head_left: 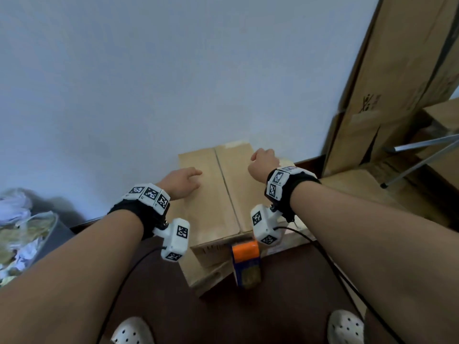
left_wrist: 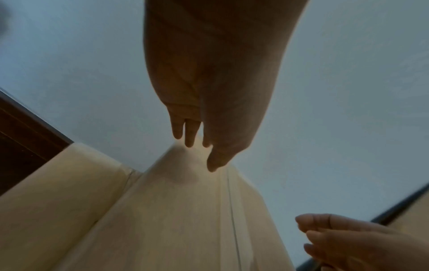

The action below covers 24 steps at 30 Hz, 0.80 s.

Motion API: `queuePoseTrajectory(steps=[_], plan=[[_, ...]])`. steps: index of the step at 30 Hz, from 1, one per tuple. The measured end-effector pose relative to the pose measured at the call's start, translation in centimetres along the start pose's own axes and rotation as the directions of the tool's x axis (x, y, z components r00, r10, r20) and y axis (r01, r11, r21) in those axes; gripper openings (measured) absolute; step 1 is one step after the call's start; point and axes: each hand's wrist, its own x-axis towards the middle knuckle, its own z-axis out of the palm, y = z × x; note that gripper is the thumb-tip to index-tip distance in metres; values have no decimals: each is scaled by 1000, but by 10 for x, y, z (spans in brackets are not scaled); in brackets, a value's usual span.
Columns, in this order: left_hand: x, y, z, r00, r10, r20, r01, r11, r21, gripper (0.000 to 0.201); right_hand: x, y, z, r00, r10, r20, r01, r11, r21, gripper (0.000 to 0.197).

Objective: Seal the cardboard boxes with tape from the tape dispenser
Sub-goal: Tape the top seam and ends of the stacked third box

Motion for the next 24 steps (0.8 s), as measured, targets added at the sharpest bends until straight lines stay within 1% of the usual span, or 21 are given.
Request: queuePoseTrajectory(steps=[3, 4, 6, 8, 10, 13, 14, 16, 19, 21, 24], plan=[[22, -4, -7, 997, -71, -2, 71, 997, 35, 58, 24, -14, 11, 997, -21, 69, 29, 994, -110, 36], [29, -4, -9, 995, -97, -5, 97, 995, 37, 59, 30, -17, 14, 996, -23, 87, 35, 991, -132, 37], [41, -2, -13, 989, -146, -9, 146, 988, 58, 56, 41, -22, 20, 994, -25, 107, 43, 984, -171, 38], [52, 0, -13, 985, -172, -1, 172, 983, 61, 54, 52, -25, 24, 991, -41, 130, 68, 977, -204, 39], [62, -1, -12, 983, -182, 5, 182, 983, 19, 62, 59, -27, 27, 984, -56, 172, 91, 974, -207, 44], [70, -1, -9, 981, -188, 39, 191, 973, -131, 82, 69, -23, 33, 973, -82, 215, 110, 987, -120, 57], [72, 0, -8, 980, -191, 52, 196, 970, -143, 86, 71, -21, 34, 974, -96, 207, 113, 991, -70, 60], [74, 2, -7, 980, -188, 65, 194, 976, -97, 91, 73, -20, 34, 976, -116, 186, 112, 993, 34, 64], [75, 5, -5, 979, -200, 48, 201, 979, -20, 92, 74, -21, 34, 976, -134, 170, 114, 986, 119, 65], [75, 6, -4, 979, -204, 29, 204, 979, -22, 91, 75, -22, 35, 977, -130, 169, 103, 982, 158, 67], [76, 7, -5, 979, -205, 17, 206, 978, -44, 90, 75, -23, 35, 972, -125, 198, 92, 982, 168, 77]])
